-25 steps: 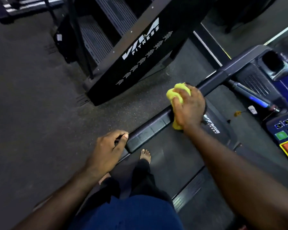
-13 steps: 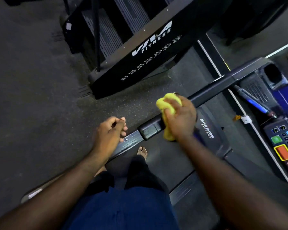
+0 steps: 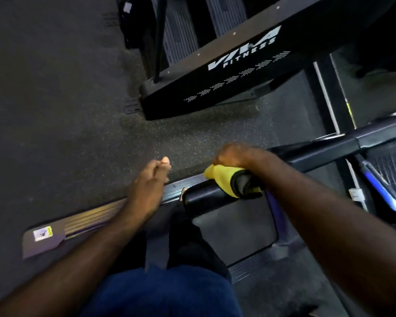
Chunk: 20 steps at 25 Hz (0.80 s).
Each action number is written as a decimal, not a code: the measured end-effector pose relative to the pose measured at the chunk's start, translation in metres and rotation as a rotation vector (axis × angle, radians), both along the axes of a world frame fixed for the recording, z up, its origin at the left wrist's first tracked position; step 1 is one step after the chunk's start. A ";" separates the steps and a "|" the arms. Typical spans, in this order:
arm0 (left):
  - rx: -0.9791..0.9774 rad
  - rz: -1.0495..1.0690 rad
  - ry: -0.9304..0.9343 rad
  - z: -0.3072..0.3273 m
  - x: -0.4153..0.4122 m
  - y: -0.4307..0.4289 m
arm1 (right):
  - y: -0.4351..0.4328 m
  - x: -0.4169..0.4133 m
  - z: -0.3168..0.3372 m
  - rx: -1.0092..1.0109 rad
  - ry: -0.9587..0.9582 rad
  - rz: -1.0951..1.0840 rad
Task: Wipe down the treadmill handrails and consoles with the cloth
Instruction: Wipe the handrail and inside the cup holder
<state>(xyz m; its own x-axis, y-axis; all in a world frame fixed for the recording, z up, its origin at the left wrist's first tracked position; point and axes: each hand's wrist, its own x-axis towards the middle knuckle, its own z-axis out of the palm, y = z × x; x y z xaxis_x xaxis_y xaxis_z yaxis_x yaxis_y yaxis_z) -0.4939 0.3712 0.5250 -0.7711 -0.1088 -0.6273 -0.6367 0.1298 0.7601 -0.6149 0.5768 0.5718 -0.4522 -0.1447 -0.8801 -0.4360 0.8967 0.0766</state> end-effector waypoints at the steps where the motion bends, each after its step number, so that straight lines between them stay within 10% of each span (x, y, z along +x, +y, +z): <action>1: -0.002 -0.027 -0.052 -0.002 -0.002 0.007 | -0.013 -0.003 -0.003 -0.015 -0.048 -0.070; 7: 0.076 0.034 -0.108 0.006 -0.018 0.031 | -0.037 0.018 0.023 -0.264 -0.206 -0.108; 11: 0.112 -0.414 -0.223 0.008 -0.019 0.037 | 0.056 -0.039 -0.019 0.079 -0.174 -0.154; 16: 0.108 -0.885 -0.243 0.019 -0.036 0.047 | 0.024 -0.012 0.027 -0.095 -0.149 -0.108; 20: 0.017 -1.076 -0.288 0.008 -0.053 0.065 | 0.122 -0.066 0.016 0.176 -0.040 -0.208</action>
